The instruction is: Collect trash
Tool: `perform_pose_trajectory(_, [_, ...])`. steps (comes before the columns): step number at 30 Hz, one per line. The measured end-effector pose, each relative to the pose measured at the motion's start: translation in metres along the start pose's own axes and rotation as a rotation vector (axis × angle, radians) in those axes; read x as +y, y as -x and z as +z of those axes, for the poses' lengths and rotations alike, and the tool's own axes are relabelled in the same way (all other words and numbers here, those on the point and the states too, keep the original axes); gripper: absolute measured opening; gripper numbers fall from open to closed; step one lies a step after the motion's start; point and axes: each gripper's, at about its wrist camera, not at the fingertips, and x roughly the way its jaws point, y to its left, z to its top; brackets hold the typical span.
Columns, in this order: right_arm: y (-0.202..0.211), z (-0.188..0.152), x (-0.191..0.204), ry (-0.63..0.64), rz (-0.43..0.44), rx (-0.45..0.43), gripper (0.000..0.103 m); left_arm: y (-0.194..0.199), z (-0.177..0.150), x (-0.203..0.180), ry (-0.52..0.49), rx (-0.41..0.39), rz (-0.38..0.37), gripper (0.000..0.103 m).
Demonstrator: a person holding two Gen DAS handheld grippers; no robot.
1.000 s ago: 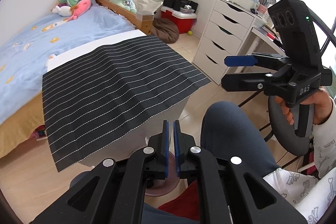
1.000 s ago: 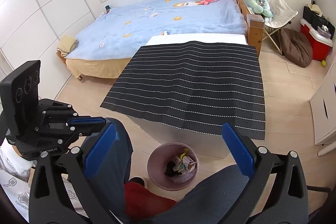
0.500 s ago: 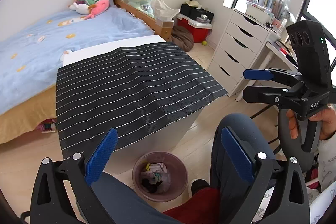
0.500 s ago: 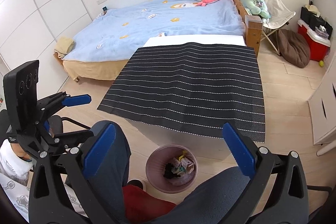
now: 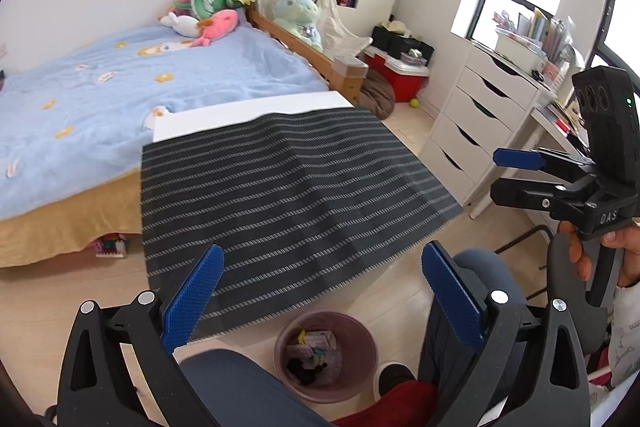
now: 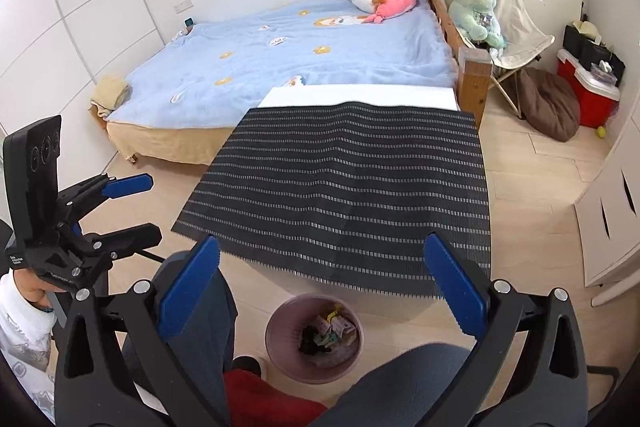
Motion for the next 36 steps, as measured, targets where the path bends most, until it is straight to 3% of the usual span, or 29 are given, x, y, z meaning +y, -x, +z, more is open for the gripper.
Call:
perform_pose_trajectory(9, [-0.017, 0.028, 0.002, 0.031, 0.001, -0.006, 0.1, -0.009, 0.023, 0.012, -0.005, -0.027, 0.022, 0.095])
perform_pose_trajectory(17, [-0.023, 0.043, 0.003, 0.036, 0.017, -0.014, 0.1, -0.02, 0.029, 0.023, 0.033, -0.002, 0.006, 0.097])
perform_pose_trajectory(36, [-0.032, 0.041, 0.005, 0.041, 0.03, 0.007, 0.1, -0.02, 0.033, 0.026, 0.053, -0.012, 0.056, 0.097])
